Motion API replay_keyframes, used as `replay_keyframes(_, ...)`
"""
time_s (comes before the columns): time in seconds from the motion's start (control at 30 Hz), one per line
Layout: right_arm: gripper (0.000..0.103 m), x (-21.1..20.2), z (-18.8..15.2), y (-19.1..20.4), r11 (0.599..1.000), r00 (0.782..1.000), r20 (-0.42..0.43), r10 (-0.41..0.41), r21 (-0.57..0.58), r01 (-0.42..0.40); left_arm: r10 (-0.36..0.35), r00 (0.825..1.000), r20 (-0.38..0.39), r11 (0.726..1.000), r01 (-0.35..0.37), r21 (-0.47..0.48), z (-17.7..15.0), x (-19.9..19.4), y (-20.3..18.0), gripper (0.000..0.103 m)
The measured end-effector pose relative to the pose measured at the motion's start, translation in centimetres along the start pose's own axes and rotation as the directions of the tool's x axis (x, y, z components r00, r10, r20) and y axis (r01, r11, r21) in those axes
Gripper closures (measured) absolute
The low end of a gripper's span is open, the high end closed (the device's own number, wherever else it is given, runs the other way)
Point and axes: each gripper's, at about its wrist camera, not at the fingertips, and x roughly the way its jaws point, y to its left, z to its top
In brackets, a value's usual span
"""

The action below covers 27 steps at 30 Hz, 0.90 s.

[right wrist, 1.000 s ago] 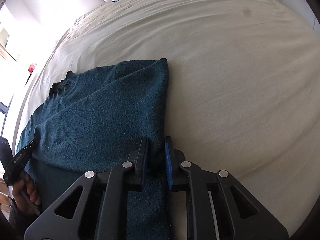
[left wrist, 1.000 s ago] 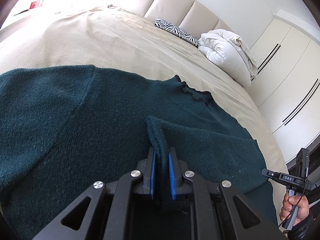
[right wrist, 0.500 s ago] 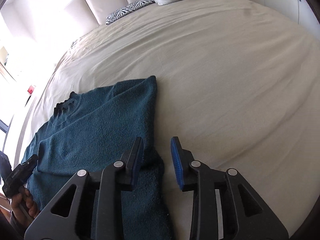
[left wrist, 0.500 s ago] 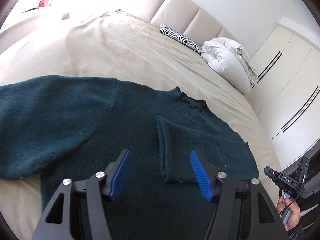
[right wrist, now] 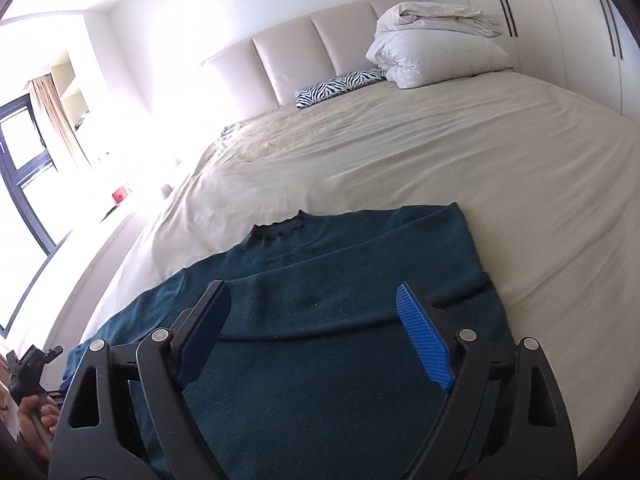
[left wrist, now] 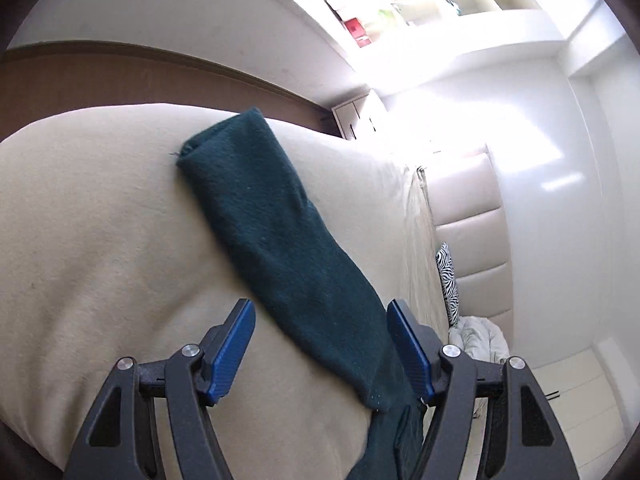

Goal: Fold small clothes
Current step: 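Grasp the other sleeve cuff with the left tool, then fold the held sleeve across the sweater body with the left tool, release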

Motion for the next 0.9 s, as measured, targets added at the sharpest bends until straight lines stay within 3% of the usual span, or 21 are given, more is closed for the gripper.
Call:
replay_keyframes(0.1, 0.018, 0.3, -0.8, 2.3, 0.998, 0.996, -0.053, 0.065, 0.016, -0.064, -0.051, 0.999, 0.013, 0.992, 0.052, -0.114, 1.3, 0.0, 2.1, 0.033)
replay_keyframes(0.37, 0.018, -1.3, -3.3, 4.5, 0.994, 0.989, -0.103, 0.103, 0.046, -0.099, -0.017, 0.996, 0.088, 0.980, 0.034, -0.197, 4.7, 2.2, 2.9, 0.036)
replay_keyframes(0.47, 0.018, -1.8, -4.2, 3.3, 0.992, 0.989, -0.110, 0.101, 0.089, -0.092, 0.014, 0.996, 0.089, 0.986, 0.002, -0.167, 5.0, 3.1, 2.5, 0.047)
replay_keyframes(0.63, 0.018, -2.3, -5.8, 1.5, 0.986, 0.987, -0.123, 0.103, 0.146, -0.085, 0.075, 0.994, 0.079, 0.989, -0.064, -0.133, 5.2, 4.0, 2.5, 0.089)
replay_keyframes(0.7, 0.018, -2.5, -6.3, 0.9, 0.983, 0.986, -0.127, 0.108, 0.162, -0.086, 0.092, 0.992, 0.090, 0.991, -0.082, -0.105, 5.4, 4.0, 2.4, 0.095)
replay_keyframes(0.9, 0.018, -2.8, -7.0, -0.9, 0.979, 0.986, -0.130, 0.105, 0.186, -0.080, 0.125, 0.983, 0.137, 0.989, -0.134, 0.060, 4.6, 3.1, -0.4, 0.095)
